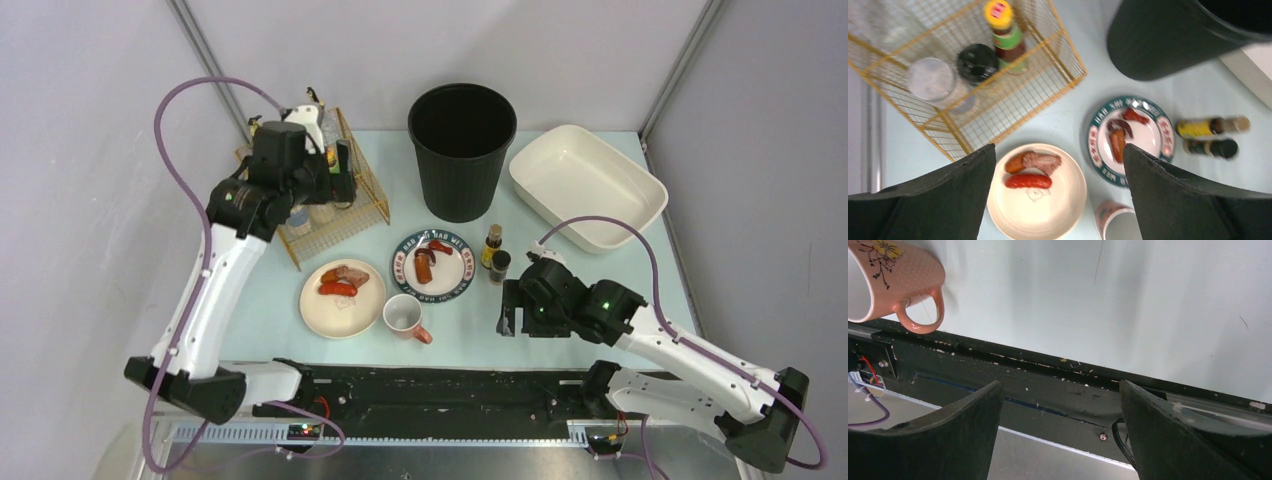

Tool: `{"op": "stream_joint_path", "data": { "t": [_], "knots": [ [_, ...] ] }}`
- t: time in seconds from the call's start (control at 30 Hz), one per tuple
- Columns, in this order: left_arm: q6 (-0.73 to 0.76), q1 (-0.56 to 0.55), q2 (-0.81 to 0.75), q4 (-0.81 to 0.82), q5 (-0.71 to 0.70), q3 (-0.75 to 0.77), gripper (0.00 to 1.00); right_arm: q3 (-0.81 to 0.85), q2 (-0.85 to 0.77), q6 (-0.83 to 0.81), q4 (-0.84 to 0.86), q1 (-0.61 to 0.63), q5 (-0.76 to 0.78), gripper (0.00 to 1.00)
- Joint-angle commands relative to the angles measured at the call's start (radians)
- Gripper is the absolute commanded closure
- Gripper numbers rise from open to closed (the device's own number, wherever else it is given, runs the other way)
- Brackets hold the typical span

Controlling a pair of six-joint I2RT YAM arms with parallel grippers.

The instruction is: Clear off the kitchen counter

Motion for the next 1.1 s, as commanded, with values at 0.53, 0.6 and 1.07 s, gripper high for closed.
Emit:
{"op": "stream_joint_path", "data": {
  "t": [0.53,0.6,1.07],
  "knots": [
    [-0.205,-0.568,-0.015,0.035,-0.120,-0.186,0.00,0.201,-0.012,-0.168,-0.090,-0.138,0.101,0.10],
    [-0.223,-0.588,0.038,0.058,-0.125,-0.163,0.00,0.225,-0.012,-0.184,-0.104,-0.160,0.102,0.10],
    [-0.270,-0.616,0.408,0.191,0.047,0.141,0.00,0.245,-0.109,-0.203,-0.218,-0.203,0.142,0.09]
  ]
}}
